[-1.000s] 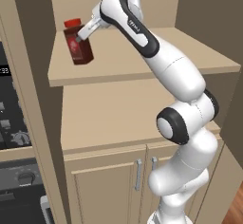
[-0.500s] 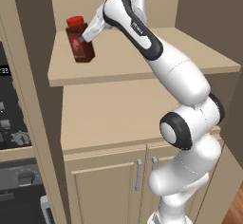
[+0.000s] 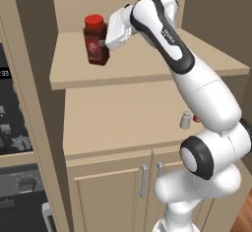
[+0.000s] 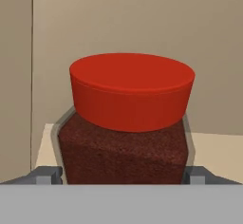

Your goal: Collect the paprika, ketchup, and shaker from the cabinet and place them next to the stove.

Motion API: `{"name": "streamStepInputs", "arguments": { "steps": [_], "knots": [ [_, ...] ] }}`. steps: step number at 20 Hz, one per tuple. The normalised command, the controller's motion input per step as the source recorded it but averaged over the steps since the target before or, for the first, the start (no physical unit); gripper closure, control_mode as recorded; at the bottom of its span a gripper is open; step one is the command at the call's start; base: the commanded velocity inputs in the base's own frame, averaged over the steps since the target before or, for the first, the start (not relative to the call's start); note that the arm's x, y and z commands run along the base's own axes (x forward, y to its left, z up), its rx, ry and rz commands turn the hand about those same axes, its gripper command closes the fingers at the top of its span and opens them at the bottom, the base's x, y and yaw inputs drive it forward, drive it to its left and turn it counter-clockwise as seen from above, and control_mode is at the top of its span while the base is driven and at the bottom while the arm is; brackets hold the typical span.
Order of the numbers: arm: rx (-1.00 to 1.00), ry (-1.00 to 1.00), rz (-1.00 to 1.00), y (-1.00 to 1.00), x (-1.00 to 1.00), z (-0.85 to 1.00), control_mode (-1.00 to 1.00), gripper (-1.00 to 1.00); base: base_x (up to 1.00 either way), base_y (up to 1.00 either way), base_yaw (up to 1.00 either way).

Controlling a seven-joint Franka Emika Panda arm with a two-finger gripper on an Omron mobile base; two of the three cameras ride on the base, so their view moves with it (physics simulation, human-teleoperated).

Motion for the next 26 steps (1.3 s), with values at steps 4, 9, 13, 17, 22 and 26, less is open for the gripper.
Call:
{"name": "streamStepInputs", "arguments": {
  "steps": [4,9,13,17,22,26],
  "knots": [
    [0.03,-0.12,0.09,-0.56,-0.94,0.15,-1.00,1.00,0.00,0.00,0.00],
    [0.01,-0.10,0.08,-0.55,-1.00,0.11,-1.00,1.00,0.00,0.00,0.00],
    [0.01,-0.07,0.03,-0.55,-1.00,0.07,-1.00,1.00,0.00,0.00,0.00],
    [0.02,-0.04,0.00,-0.64,-0.93,0.03,-1.00,1.00,0.00,0.00,0.00],
    [0.04,-0.03,0.00,-0.68,-0.88,0.00,-1.00,1.00,0.00,0.00,0.00],
    [0.01,0.00,0.00,-0.39,-0.72,-0.03,-1.00,1.00,0.00,0.00,0.00]
  ]
}}
